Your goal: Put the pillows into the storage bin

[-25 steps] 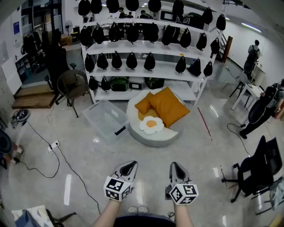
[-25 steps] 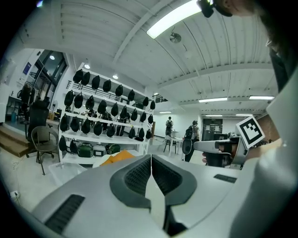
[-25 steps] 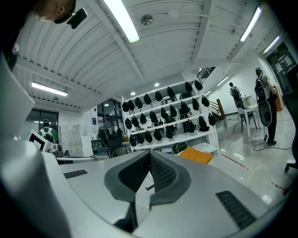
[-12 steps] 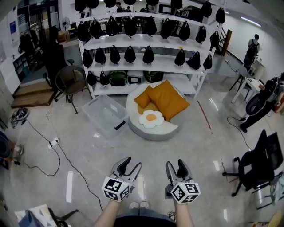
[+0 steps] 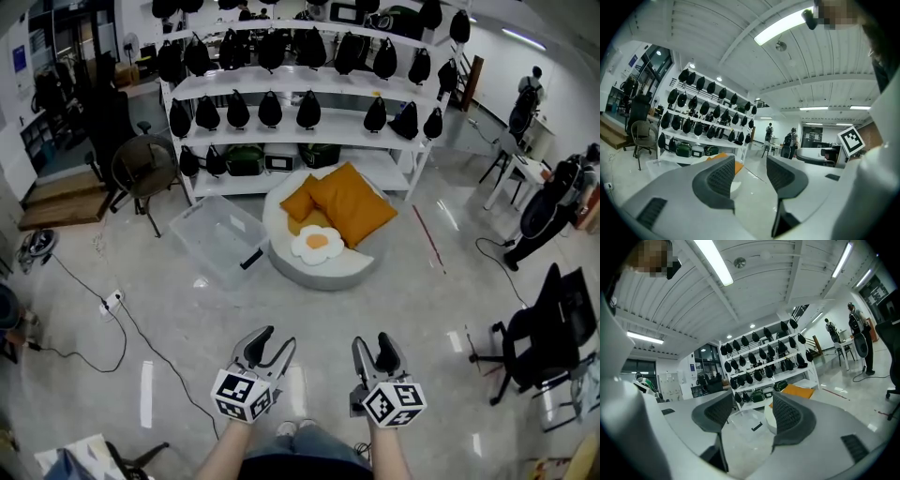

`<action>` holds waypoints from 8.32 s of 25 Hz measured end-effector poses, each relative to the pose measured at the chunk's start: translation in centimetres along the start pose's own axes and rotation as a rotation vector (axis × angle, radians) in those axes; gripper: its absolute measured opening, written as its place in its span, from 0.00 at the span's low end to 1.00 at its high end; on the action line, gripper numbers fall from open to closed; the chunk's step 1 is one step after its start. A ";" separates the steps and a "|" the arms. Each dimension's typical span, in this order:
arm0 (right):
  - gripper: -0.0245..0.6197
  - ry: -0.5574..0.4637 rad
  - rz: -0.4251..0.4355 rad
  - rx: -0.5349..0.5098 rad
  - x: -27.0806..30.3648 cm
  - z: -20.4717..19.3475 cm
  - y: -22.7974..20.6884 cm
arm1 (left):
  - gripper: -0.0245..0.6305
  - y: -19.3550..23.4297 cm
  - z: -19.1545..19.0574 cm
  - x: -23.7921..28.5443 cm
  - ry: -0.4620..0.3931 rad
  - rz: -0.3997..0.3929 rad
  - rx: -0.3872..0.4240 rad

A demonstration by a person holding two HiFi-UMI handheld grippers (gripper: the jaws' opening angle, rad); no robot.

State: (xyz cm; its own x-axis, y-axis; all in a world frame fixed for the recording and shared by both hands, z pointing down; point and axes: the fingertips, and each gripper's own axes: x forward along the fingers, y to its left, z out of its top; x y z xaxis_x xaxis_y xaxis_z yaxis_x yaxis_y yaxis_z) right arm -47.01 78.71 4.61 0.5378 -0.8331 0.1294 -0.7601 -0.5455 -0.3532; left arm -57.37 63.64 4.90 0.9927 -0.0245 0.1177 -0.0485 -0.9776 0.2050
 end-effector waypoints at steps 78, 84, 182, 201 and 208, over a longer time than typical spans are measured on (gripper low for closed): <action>0.43 0.065 -0.119 0.010 77.1 16.9 -30.4 | 0.36 47.6 12.1 69.6 0.170 0.059 0.043; 0.43 0.159 -0.183 0.015 82.1 9.7 -36.4 | 0.36 52.0 4.8 75.8 0.258 0.052 0.034; 0.32 0.951 0.440 -0.403 114.1 -57.3 -6.8 | 0.25 97.7 -47.8 42.9 0.642 0.968 -0.506; 0.38 0.706 0.265 -0.217 113.6 -33.7 -12.7 | 0.32 89.2 -26.6 59.2 0.437 0.595 -0.379; 0.38 0.619 0.091 -0.185 113.1 -25.3 -22.8 | 0.32 82.2 -22.5 73.0 0.442 0.351 -0.317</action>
State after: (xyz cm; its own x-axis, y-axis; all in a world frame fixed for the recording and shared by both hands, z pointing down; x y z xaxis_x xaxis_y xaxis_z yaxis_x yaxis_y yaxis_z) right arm 21.92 -5.39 50.74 0.2008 -0.7454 0.6357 -0.8726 -0.4310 -0.2298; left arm 8.66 -13.76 52.24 0.7766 -0.1769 0.6046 -0.4588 -0.8165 0.3504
